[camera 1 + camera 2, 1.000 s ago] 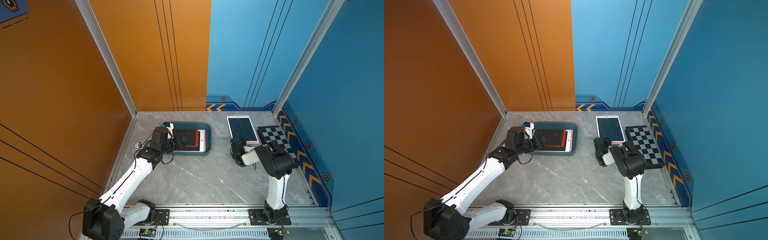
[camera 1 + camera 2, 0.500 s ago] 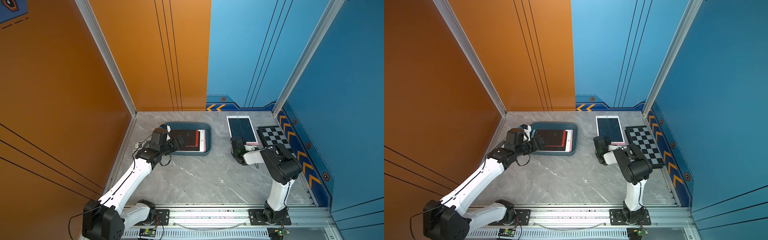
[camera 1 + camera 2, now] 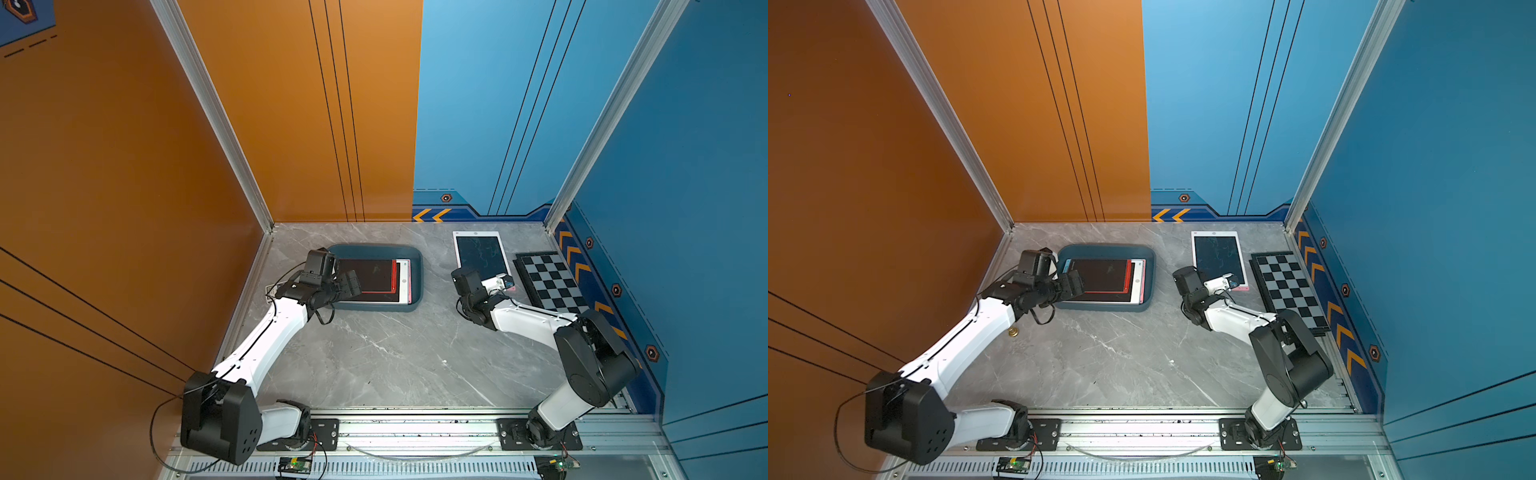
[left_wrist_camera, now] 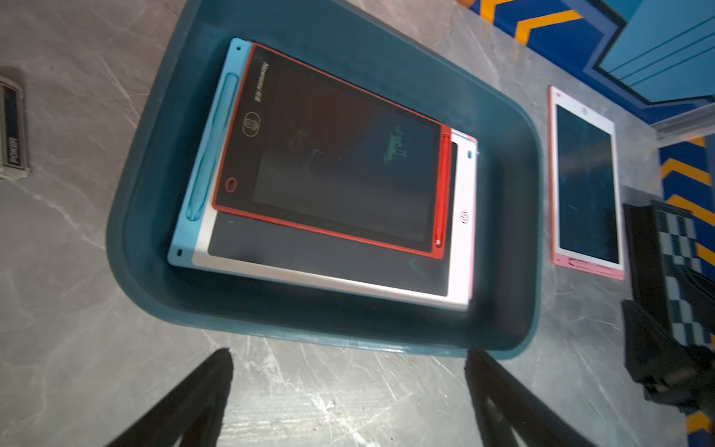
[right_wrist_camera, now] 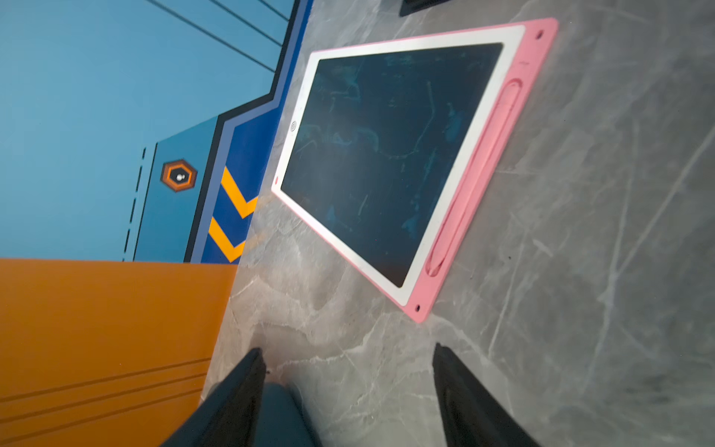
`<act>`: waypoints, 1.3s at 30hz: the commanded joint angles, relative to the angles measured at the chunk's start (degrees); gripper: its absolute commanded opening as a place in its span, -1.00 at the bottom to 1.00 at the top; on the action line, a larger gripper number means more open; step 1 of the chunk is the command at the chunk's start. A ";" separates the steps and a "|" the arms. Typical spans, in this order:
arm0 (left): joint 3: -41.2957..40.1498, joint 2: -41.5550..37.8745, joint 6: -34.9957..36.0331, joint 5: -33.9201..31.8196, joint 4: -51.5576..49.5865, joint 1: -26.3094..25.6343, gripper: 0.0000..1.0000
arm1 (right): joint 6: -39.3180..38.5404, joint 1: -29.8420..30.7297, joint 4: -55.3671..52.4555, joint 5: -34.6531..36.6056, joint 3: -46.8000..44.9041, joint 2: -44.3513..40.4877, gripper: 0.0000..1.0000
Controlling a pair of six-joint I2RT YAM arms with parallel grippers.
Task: Take out the writing tablet from the storage box
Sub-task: Place the writing tablet at the center of the board, then pick up the writing tablet from the storage box.
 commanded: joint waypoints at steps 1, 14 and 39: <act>3.97 3.31 4.13 -4.24 -3.16 1.33 0.94 | -19.61 1.03 1.83 -4.16 2.09 -0.56 0.41; 12.47 17.89 9.73 -2.89 -3.14 4.41 0.97 | -46.45 8.59 -7.59 -14.32 16.59 6.25 0.42; 23.07 36.50 12.33 -3.52 -5.15 3.16 0.97 | -47.51 10.90 -21.99 -17.56 27.55 20.11 0.17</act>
